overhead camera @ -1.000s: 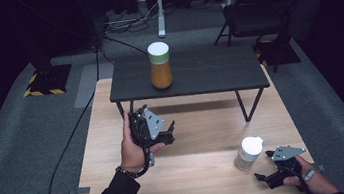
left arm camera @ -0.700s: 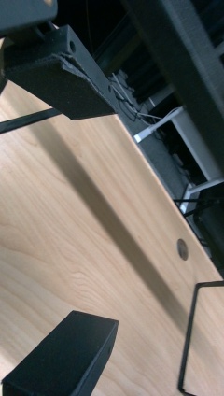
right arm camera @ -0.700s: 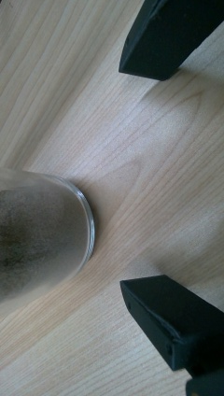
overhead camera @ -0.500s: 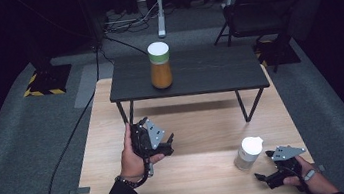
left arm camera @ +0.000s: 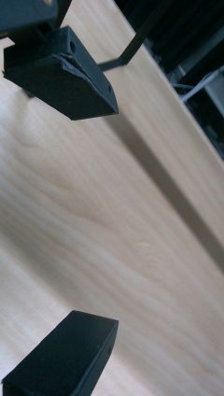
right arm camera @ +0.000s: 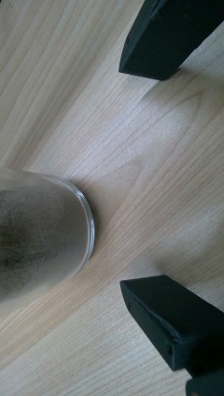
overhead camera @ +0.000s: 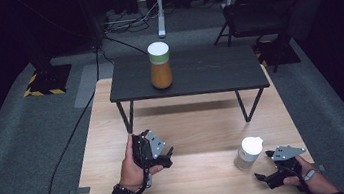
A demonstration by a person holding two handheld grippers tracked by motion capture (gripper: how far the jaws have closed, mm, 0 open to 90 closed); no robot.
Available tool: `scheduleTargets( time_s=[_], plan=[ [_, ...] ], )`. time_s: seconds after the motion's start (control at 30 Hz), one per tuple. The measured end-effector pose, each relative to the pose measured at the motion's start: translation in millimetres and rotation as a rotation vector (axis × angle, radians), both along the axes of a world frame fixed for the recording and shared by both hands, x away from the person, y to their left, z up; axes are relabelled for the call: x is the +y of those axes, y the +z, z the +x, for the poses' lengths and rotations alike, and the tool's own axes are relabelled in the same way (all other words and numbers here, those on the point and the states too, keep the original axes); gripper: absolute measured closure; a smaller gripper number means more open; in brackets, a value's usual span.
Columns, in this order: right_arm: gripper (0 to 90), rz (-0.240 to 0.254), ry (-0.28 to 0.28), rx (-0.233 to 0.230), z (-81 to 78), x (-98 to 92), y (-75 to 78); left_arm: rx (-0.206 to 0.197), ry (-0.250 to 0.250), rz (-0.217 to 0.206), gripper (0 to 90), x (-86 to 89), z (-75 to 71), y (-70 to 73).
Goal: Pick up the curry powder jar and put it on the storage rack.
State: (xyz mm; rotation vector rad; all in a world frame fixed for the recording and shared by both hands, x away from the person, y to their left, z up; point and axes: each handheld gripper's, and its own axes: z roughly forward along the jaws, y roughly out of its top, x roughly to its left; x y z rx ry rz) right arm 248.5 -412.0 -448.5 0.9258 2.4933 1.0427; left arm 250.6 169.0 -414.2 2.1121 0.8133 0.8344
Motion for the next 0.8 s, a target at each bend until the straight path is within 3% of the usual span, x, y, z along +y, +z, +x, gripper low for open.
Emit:
scheduleTargets(
  time_s=[0.07, 0.43, 0.8],
  plan=[
    [0.0, 0.000, 0.000, 0.000, 0.0, 0.0, 0.0, 0.016, -0.007, -0.012, 1.5, 3.0, 0.2, -2.3],
    [0.0, 0.000, 0.000, 0.000, 0.0, 0.0, 0.0, 0.084, -0.009, 0.012, 1.5, 14.2, 1.0, -11.0],
    [0.0, -0.001, 0.000, 0.001, 0.1, 0.0, 0.1, 0.167, 0.001, -0.018, 1.4, 31.8, 8.6, -19.4]
  ],
)
